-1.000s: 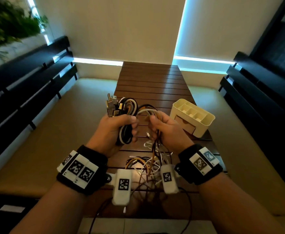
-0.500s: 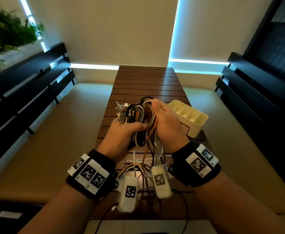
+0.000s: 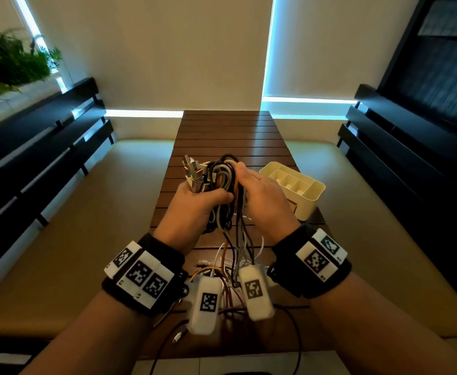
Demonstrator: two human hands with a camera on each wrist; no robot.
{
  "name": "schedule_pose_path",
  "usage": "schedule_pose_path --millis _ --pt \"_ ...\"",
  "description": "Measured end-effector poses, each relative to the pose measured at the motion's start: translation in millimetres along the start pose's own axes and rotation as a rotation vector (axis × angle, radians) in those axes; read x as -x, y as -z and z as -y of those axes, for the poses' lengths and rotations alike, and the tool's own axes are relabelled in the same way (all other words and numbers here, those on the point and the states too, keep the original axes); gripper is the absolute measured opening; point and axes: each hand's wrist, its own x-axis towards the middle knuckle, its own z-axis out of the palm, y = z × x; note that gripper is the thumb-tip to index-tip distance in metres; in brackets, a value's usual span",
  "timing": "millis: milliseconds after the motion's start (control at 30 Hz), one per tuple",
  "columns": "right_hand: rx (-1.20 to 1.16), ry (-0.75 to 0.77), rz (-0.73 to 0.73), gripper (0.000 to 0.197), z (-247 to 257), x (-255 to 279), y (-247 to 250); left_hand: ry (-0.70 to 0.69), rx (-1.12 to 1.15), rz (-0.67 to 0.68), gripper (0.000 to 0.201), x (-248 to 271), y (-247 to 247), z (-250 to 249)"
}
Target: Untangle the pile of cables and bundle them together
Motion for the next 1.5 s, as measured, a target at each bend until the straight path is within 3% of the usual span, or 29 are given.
schedule_pose_path --millis 133,333,500,633,700,800,833,867,933,967,1200,1267,1367,1433,1500 --pt "-0.007 0.003 0.039 0.053 1.7 -2.3 -4.3 0.024 0.081 0.020 0.026 -3.8 2.3 -1.7" --pt "0.080 0.046 0.121 0.042 7.8 -5.5 -5.5 0.077 0.184 0.062 0.042 -9.1 6.3 0.8" --pt "0.183 0.076 0.166 0.044 0.5 -14.2 -10.6 0.072 0.151 0.084 0.032 -10.8 10.7 -2.0" --pt "0.036 0.082 0.220 0.039 2.7 -7.8 -13.2 0.017 0.191 0.105 0.026 -12.0 9.8 -4.3" --pt "-0.125 0.098 0.306 0.049 -2.0 -2.5 -12.6 -0.012 0.211 0.123 0.024 -11.9 9.9 -6.8" --pt "-0.152 0.095 0.438 0.093 -19.0 1.1 -9.3 0.002 0.251 0.078 0.022 -14.5 14.0 -9.5" --pt "-0.090 0.084 0.473 0.093 -23.7 2.6 -9.8 0.015 0.281 0.054 0.021 -15.8 16.7 -11.0" --pt "0.003 0.087 0.480 0.077 -26.7 4.6 -10.8 0.024 0.313 0.044 0.018 -17.3 18.0 -12.3" --pt "0.214 0.118 0.402 0.028 -28.0 4.5 -11.4 0.029 0.349 0.048 0.011 -18.5 17.8 -16.0" --pt "0.281 0.152 0.367 0.016 -25.7 2.5 -9.5 0.027 0.364 0.055 0.011 -18.2 17.6 -19.0" --pt "0.566 0.360 0.100 0.014 -9.5 -45.2 16.0 -0.114 0.498 0.045 0.008 -21.8 16.5 -49.6" --pt "0.628 0.401 -0.012 0.014 -14.0 -58.2 20.0 -0.140 0.483 0.061 0.019 -20.0 16.3 -51.5" --pt "0.842 0.586 -0.171 0.011 -27.2 -63.7 21.2 -0.134 0.444 0.034 0.026 -16.3 16.5 -44.0" --pt "0.917 0.607 -0.182 0.012 -46.9 -57.4 19.0 -0.088 0.450 -0.017 0.012 -15.5 16.5 -33.1" --pt "1.009 0.511 -0.114 0.016 -74.3 -49.5 16.6 -0.019 0.472 -0.063 0.005 -13.9 18.5 -15.7"
